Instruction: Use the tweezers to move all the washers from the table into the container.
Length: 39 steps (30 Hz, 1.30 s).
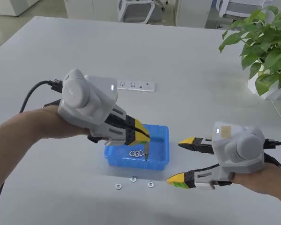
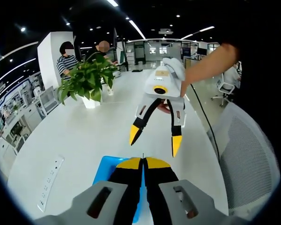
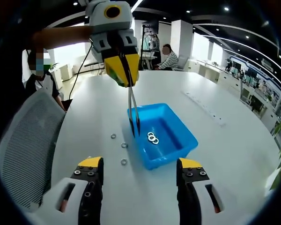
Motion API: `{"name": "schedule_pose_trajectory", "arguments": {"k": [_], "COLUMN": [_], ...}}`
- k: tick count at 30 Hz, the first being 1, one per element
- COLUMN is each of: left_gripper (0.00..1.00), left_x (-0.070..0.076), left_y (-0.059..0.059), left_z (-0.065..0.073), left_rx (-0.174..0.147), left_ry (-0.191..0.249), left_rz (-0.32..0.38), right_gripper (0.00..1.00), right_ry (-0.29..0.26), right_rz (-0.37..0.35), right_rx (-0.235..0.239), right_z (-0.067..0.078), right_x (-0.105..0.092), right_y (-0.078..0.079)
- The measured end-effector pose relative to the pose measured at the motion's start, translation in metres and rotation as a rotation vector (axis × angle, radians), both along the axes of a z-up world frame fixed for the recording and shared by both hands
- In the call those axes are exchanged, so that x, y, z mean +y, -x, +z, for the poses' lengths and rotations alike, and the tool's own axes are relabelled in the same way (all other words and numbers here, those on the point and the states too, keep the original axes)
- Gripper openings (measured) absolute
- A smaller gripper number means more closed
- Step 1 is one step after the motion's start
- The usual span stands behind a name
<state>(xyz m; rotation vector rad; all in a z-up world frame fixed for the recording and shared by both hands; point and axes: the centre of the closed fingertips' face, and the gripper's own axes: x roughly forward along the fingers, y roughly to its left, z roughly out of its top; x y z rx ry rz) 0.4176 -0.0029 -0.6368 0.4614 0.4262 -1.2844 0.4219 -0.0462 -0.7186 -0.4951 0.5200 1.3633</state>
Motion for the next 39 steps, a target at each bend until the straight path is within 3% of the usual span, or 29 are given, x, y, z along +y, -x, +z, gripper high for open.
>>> {"name": "schedule_pose_trajectory", "arguments": {"k": [9,22,39], "left_gripper": [0.05,0.05,0.05], "left_x": [-0.005,-0.011,-0.021], "left_y": [0.009,0.016,0.022], "left_z": [-0.003,-0.010,-0.028], "left_rx": [0.002,0.011,0.032], "left_ry": [0.003,0.008,0.007], "left_rz": [-0.013,-0.028,-0.056], "right_gripper": [0.79,1.00,1.00], "right_ry": [-0.012,-0.050,-0.035], "right_rz": [-0.027,-0.091,-0.094], "right_rx": [-0.001,-0.025,0.005], "right_z": [-0.001,0.003,-0.013], "right_x": [-0.006,-0.009,-0.014], "right_y": [0.005,-0.001,0.011]}}
